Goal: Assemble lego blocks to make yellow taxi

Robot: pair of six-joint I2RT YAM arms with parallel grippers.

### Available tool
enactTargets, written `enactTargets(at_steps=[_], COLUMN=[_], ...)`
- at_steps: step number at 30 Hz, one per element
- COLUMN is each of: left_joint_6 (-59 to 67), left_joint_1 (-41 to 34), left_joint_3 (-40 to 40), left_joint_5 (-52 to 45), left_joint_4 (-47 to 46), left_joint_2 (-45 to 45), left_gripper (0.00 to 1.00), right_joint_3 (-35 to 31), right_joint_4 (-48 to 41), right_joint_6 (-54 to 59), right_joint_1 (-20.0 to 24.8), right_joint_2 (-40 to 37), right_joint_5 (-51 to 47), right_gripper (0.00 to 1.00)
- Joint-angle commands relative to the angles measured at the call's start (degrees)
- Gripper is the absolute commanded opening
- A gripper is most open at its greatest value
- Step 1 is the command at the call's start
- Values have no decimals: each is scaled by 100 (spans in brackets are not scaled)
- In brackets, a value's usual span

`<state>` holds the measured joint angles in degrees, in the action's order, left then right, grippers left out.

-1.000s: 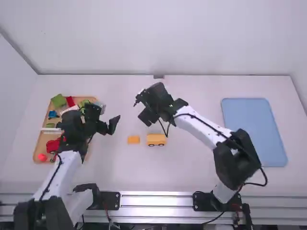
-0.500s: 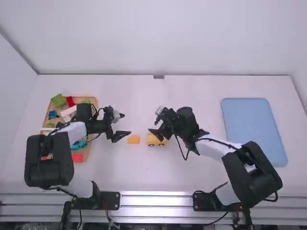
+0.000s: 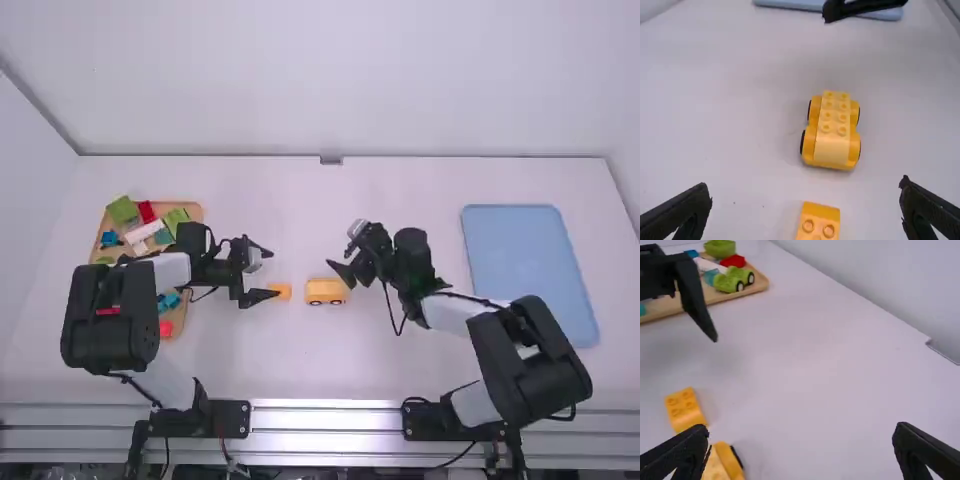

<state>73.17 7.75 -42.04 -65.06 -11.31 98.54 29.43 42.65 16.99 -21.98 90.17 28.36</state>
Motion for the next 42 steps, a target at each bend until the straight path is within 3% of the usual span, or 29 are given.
enactTargets(at_steps=[1, 8, 22, 30, 32, 37, 42], left_joint_6=[-70, 155, 98, -63, -92, 39, 634], left_joint_1=[4, -44, -181, -369, -415, -380, -166], left_joint_3=[48, 50, 46, 37, 37, 57, 59], left_joint_5=[31, 656, 157, 678, 780, 1226, 938], left_joint_4=[-20, -26, 1021, 1340, 1403, 1220, 841], left_joint_2=[22, 44, 1019, 1283, 1333, 1355, 1355], left_gripper=[99, 99, 99, 100, 97, 78, 74], right_joint_3=[-59, -59, -59, -59, -59, -59, -59], right_joint_4=[0, 48, -153, -146, -146, -151, -151], right_joint_6=[-81, -68, -15, -7, -9, -74, -70], right_joint_1=[103, 48, -15, -15, -15, -15, -15], right_joint_2=[-59, -59, -59, -59, -59, -59, -59], right_joint_5=[35, 61, 33, 35, 35, 33, 35], right_gripper=[98, 98, 98, 98, 98, 98, 98])
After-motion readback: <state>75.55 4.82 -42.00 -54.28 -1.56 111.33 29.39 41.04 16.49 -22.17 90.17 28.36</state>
